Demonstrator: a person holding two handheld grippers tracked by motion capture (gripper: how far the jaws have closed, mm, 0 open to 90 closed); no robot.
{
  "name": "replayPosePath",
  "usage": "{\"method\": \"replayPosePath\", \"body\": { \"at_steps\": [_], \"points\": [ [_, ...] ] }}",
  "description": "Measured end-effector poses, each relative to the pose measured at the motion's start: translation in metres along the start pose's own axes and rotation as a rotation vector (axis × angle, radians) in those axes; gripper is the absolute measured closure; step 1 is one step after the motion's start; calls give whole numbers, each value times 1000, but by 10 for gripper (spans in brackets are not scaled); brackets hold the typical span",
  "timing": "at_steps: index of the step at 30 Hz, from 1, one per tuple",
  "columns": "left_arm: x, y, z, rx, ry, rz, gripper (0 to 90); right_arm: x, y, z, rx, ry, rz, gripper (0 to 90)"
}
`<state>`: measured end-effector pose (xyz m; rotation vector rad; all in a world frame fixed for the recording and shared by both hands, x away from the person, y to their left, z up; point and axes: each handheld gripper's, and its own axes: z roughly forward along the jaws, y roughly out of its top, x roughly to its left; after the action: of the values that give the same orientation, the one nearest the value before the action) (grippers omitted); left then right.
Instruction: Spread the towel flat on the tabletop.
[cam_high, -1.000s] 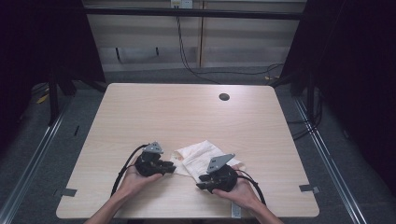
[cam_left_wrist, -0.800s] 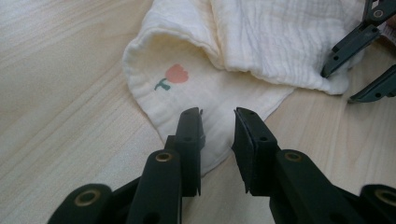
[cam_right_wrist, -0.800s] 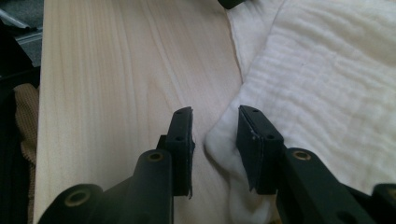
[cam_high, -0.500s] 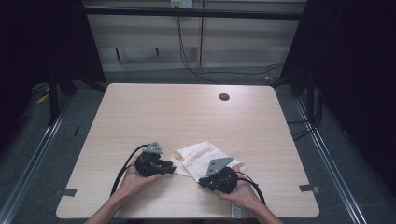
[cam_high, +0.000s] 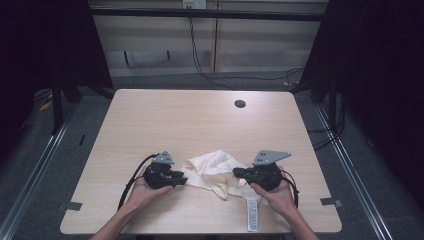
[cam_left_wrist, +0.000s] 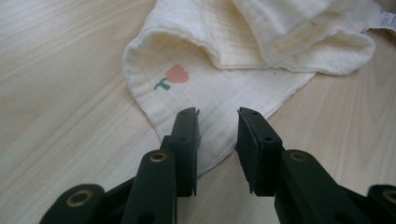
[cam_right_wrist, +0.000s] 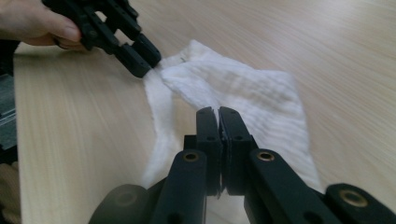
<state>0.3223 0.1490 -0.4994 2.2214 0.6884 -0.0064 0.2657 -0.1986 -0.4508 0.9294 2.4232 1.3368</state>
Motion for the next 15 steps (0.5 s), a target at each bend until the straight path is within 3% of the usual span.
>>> {"method": "replayPosePath", "body": {
  "at_steps": [7, 15],
  "points": [
    [3, -1, -3, 6, 15, -1, 676, -32, -13, -23, -25, -105, 85, 882],
    [3, -1, -5, -4, 27, -20, 630, -61, -32, -41, -17, -163, 165, 882]
  ]
}}
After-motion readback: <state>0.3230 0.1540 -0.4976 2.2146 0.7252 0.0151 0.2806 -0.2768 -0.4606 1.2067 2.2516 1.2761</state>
